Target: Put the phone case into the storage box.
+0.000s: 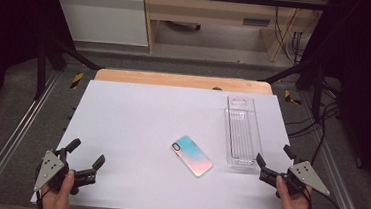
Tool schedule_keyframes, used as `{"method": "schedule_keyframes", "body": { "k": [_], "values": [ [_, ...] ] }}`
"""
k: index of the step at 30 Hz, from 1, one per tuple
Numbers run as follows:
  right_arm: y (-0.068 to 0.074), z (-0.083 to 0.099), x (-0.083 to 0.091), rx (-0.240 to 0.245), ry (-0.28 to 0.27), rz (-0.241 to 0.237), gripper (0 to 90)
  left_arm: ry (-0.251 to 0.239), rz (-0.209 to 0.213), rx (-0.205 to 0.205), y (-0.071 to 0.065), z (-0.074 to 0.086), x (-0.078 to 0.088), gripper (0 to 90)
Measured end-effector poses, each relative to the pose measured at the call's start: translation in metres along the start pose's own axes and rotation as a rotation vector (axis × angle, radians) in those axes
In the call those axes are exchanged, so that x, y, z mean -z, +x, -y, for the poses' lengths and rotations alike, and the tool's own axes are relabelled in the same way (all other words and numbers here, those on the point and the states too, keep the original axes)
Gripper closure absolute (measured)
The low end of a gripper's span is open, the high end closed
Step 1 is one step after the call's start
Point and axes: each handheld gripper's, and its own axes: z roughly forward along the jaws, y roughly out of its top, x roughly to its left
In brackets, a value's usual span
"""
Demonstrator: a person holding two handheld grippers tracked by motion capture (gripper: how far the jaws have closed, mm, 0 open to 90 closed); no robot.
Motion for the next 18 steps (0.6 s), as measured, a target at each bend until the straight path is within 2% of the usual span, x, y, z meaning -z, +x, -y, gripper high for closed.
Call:
{"method": "schedule_keyframes", "body": {
  "k": [6,9,10,12,13,14,16,17,18],
  "values": [
    [0.004,-0.001,0.002,-0.006,0.047,0.004,3.2,0.007,-0.008,0.012,0.0,0.001,0.001,0.6],
    [0.008,-0.006,0.002,0.015,0.062,0.025,3.9,0.015,-0.007,0.023,0.001,0.002,0.002,0.5],
    [0.012,-0.012,0.001,0.043,0.067,0.032,4.2,0.017,-0.012,0.023,0.002,0.002,0.003,0.6],
    [0.026,-0.034,-0.004,0.062,0.07,0.014,5.7,0.014,-0.017,0.033,0.003,0.002,0.003,0.6],
    [0.026,-0.034,-0.004,0.062,0.07,0.014,5.7,0.017,-0.019,0.031,0.004,0.002,0.003,0.6],
    [0.038,-0.05,-0.01,0.102,0.088,-0.007,5.7,0.015,-0.024,0.036,0.005,0.002,0.003,0.7],
    [0.043,-0.056,-0.014,0.117,0.09,-0.018,5.9,0.014,-0.023,0.038,0.005,0.003,0.003,0.7],
    [0.059,-0.076,-0.024,0.143,0.104,-0.049,8.0,0.013,-0.021,0.042,0.005,0.003,0.004,0.7],
    [0.059,-0.076,-0.024,0.143,0.104,-0.049,8.0,0.013,-0.021,0.042,0.005,0.003,0.004,0.7]
  ]
}}
